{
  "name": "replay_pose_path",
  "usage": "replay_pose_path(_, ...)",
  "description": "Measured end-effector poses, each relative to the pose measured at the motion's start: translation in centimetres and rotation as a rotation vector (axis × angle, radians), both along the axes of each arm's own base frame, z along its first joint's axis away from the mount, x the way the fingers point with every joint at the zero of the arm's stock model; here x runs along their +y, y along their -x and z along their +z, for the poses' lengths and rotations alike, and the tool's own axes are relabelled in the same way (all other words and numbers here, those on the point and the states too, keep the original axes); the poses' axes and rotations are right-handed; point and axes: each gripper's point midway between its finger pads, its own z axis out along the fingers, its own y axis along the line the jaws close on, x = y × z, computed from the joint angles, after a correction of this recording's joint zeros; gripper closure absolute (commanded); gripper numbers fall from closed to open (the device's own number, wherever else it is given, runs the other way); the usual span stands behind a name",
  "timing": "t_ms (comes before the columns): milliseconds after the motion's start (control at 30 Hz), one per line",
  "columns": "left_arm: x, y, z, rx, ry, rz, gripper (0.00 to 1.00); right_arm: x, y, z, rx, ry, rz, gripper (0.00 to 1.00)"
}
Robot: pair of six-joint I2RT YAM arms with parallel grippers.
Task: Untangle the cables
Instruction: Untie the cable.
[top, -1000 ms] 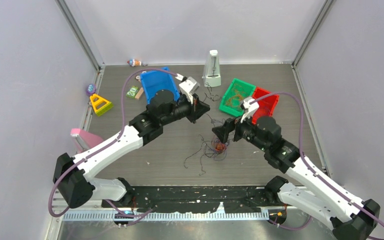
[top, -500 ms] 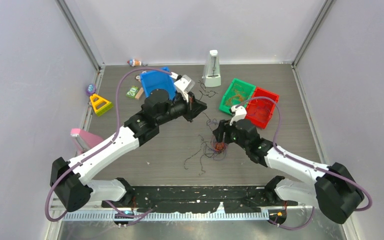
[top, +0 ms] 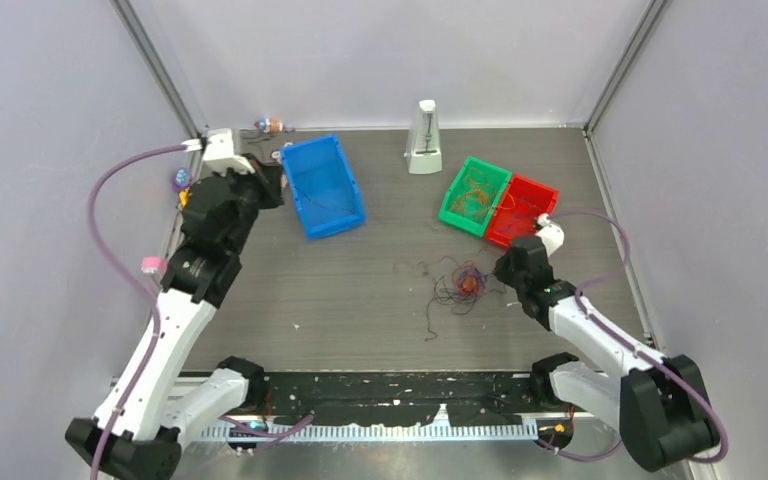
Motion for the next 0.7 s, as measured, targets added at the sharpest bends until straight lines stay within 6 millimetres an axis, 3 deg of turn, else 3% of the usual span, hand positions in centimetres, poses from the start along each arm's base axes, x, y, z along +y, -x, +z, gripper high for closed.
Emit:
replay_pose_path(133, 3.9, 1.1, 2.0, -0.062, 0.027, 0.134, 1.00, -2.7, 1.8, -0.5, 0.008, -0.014, -0.101, 0.72)
replay_pose_path(200, 4.2, 1.4, 2.1, -0.068, 0.035, 0.141, 1.00, -2.9, 2.1, 0.2, -0.017, -0.025, -0.109, 0.70)
replay_pose_path(267, 3.9, 1.3, 0.9, -0.056, 0.044, 0.127, 1.00, -2.8, 2.0, 1.0, -0.045, -0.034, -0.101, 0.64)
replay_pose_path(333, 3.3, 1.1, -0.1, -0.024, 0.038, 0.102, 1.00, -2.5, 2.0, 1.3, -0.054, -0.033, -0.072, 0.43)
replay_pose_path(367, 3.0, 0.8, -0.5, -0.013, 0.035, 0.092, 1.00, -2.3, 2.0, 1.3, -0.053, -0.032, -0.054, 0.27)
replay_pose_path(500, 2.5, -0.1, -2.3, 0.048, 0.012, 0.080, 1.00, -1.9, 2.1, 1.5, -0.051, -0.016, -0.002, 0.08)
replay_pose_path(700, 1.9, 0.2, -1.1, 0.029, 0.023, 0.041, 1.00, -0.5, 1.7, 3.1, -0.077, 0.002, 0.118, 0.07)
